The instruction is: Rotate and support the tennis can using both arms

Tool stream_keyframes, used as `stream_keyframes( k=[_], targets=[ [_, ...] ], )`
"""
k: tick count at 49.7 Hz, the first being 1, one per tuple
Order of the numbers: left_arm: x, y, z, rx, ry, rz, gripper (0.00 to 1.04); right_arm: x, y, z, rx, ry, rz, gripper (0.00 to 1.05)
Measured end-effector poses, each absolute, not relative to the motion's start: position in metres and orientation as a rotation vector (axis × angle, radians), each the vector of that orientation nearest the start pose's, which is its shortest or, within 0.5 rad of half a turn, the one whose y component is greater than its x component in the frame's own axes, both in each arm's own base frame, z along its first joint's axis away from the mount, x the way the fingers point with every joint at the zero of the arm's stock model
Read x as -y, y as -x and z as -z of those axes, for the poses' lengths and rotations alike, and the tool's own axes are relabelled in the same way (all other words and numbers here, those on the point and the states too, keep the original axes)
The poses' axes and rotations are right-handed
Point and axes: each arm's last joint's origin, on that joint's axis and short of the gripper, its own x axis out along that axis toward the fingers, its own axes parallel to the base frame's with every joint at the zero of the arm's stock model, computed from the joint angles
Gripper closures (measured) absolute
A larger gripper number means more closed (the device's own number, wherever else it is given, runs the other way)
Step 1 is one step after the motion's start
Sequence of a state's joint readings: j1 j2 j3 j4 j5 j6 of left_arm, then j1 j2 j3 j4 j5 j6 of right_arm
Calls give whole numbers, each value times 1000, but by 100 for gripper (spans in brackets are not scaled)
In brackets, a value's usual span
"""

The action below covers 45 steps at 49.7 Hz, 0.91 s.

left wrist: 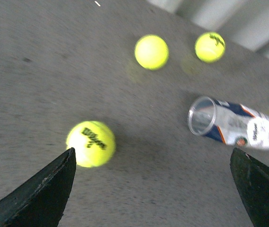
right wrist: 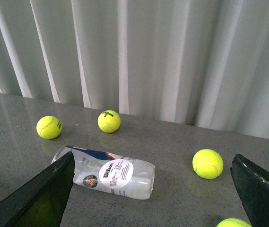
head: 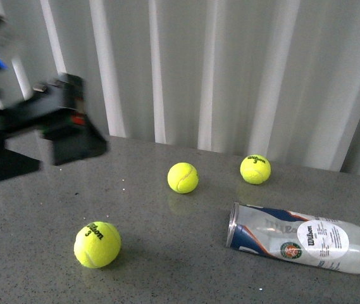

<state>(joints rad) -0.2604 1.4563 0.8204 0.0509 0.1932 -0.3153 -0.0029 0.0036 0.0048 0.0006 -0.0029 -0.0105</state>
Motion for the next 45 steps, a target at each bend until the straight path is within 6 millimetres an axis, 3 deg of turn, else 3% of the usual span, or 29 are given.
stream_keyframes(
  k=[8,21,32,45],
  targets=[
    [137,-335,-200,-796,353,536,7,0,-98,-165,2,10,0,7],
    [206,-374,-158,-979,400,642,7,0,-98,-165,2,10,0,7],
    [236,-401,-126,-1005,416,670,7,0,-98,-165,2,10,0,7],
    [240,-415,-111,-1002,405,673,7,0,-98,-165,2,11,0,7]
  ],
)
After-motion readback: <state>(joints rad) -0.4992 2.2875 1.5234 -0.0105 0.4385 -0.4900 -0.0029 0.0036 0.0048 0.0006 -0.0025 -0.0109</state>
